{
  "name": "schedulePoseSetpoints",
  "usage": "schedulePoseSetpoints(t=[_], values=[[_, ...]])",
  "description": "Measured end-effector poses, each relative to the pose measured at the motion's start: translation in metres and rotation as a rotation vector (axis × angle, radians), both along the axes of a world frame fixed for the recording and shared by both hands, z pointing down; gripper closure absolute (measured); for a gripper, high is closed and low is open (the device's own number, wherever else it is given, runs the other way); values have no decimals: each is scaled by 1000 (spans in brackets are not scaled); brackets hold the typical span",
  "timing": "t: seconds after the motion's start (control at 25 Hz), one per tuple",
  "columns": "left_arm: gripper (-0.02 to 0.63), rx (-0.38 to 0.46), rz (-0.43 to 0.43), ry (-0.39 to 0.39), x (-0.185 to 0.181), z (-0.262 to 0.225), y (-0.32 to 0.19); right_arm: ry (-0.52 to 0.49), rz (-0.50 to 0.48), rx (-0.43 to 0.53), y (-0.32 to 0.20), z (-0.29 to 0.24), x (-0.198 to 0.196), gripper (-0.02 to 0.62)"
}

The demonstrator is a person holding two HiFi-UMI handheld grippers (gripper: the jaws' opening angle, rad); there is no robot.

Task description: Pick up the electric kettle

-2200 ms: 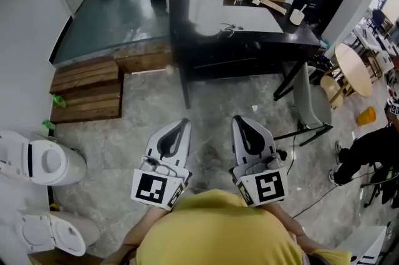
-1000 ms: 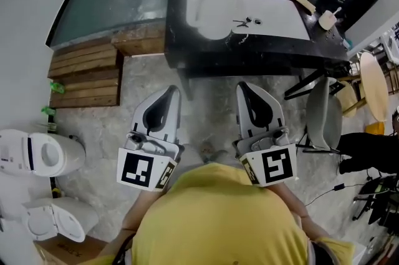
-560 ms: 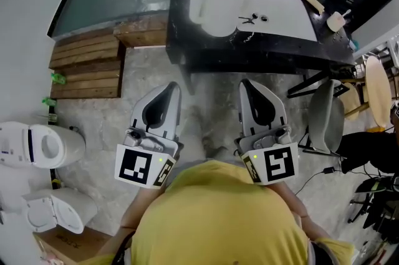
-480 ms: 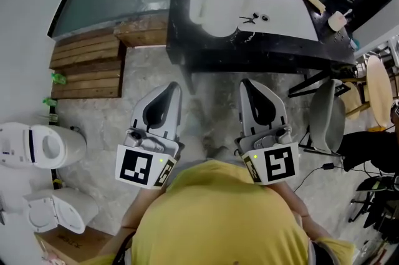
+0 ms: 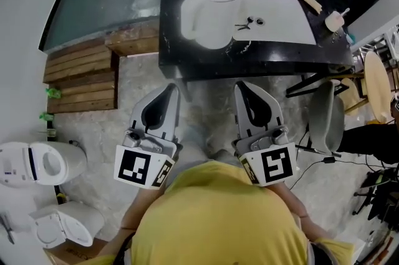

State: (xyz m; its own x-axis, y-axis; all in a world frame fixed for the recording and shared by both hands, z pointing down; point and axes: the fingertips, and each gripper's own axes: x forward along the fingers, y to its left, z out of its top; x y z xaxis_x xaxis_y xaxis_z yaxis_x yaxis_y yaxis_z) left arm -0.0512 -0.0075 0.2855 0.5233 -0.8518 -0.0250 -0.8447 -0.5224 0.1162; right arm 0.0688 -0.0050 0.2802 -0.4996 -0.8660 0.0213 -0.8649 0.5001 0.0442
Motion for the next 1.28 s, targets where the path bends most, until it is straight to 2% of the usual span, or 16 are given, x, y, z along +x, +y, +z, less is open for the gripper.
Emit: schedulePoseSetpoints(t=[0.32, 0.68, 0.96, 1.2, 1.28], values=[[598, 8, 17, -4, -7, 2, -75, -4, -43, 16, -71, -1, -15, 580], [598, -11, 65, -36, -21, 9, -149, -13, -81, -46, -134, 16, -41, 580], [598, -12, 137, -51, -23, 21, -185, -12, -49, -75, -160, 34, -47, 580], [598, -24, 180, -46, -20, 30, -196, -27, -20, -52, -172, 32, -51, 580], [598, -30, 187, -44, -19, 32, -199, -5, -30, -75, -173, 39, -52, 580]])
